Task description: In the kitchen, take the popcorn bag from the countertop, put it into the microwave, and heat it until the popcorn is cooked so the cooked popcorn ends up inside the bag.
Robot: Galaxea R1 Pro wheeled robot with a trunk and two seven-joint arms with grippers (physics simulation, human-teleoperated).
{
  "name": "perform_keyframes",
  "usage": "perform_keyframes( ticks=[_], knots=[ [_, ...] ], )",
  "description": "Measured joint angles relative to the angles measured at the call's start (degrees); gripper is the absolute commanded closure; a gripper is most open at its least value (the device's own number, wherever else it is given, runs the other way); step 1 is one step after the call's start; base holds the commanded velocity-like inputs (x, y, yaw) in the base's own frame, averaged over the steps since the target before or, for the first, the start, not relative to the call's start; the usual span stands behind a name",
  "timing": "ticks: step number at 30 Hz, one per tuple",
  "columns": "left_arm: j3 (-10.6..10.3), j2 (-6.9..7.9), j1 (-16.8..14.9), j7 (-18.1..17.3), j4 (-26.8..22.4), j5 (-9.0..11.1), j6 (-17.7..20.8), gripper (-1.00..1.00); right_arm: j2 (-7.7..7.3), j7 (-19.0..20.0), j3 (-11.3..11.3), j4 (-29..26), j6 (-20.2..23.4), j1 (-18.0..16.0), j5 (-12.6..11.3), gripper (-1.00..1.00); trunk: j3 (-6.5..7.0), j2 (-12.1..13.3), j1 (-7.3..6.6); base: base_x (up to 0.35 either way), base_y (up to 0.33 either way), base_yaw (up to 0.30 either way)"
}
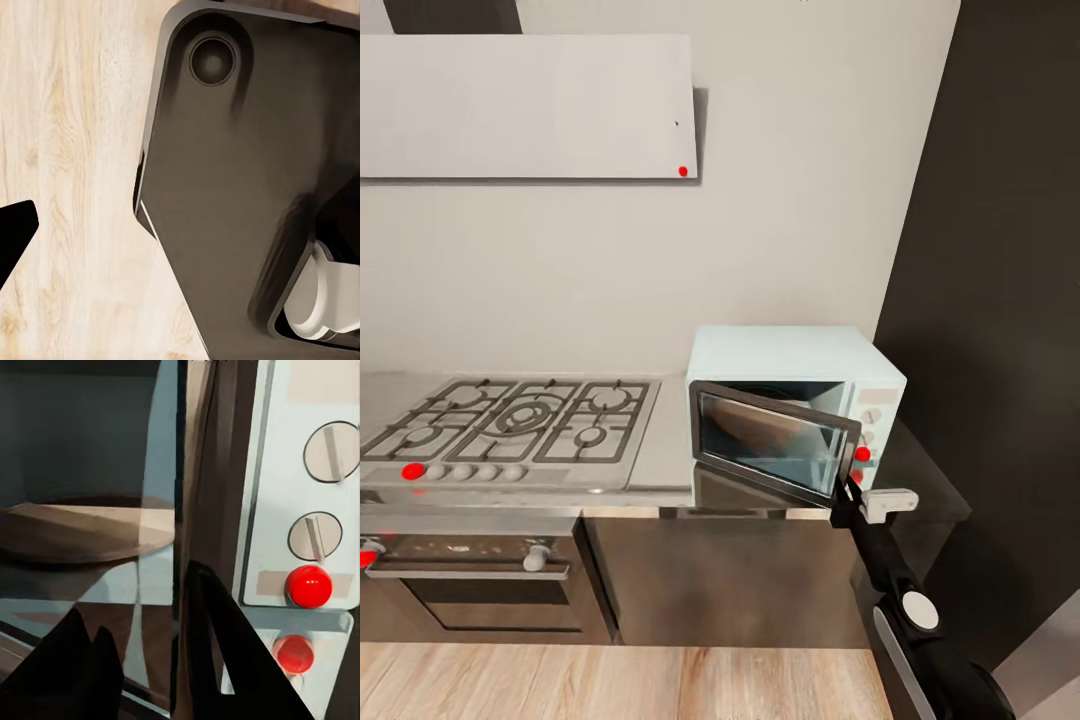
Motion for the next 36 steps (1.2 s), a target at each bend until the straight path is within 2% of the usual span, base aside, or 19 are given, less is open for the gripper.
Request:
perform_keyframes(
  ticks=[7,23,24,26,36],
  knots=[
    [-0.1,-0.17,0.0,0.0,0.0,0.0,0.0,-1.00,-1.70,-1.7,2.1,0.2,-0.9,0.0,3.0,1.00,-0.01,0.0,0.00,0.000,0.000,0.000],
    [-0.2,-0.18,0.0,0.0,0.0,0.0,0.0,-1.00,-1.77,-7.1,5.5,0.4,-1.7,0.0,4.2,1.00,-0.02,0.0,0.01,-0.028,0.000,0.000],
    [-0.2,-0.18,0.0,0.0,0.0,0.0,0.0,-1.00,-1.77,-0.2,2.5,0.3,-1.7,0.0,-0.3,-1.00,-0.02,0.0,0.01,-0.001,0.000,0.000],
    [-0.2,-0.18,0.0,0.0,0.0,0.0,0.0,-1.00,-1.77,0.5,-0.7,0.2,-1.7,0.0,-0.5,-1.00,-0.01,0.0,0.00,0.000,0.000,0.000],
    [-0.2,-0.20,0.0,0.0,0.0,0.0,0.1,-1.00,-1.77,0.4,-0.9,0.2,-1.8,0.0,-0.7,-1.00,-0.01,0.0,0.00,-0.012,0.000,0.000]
  ],
)
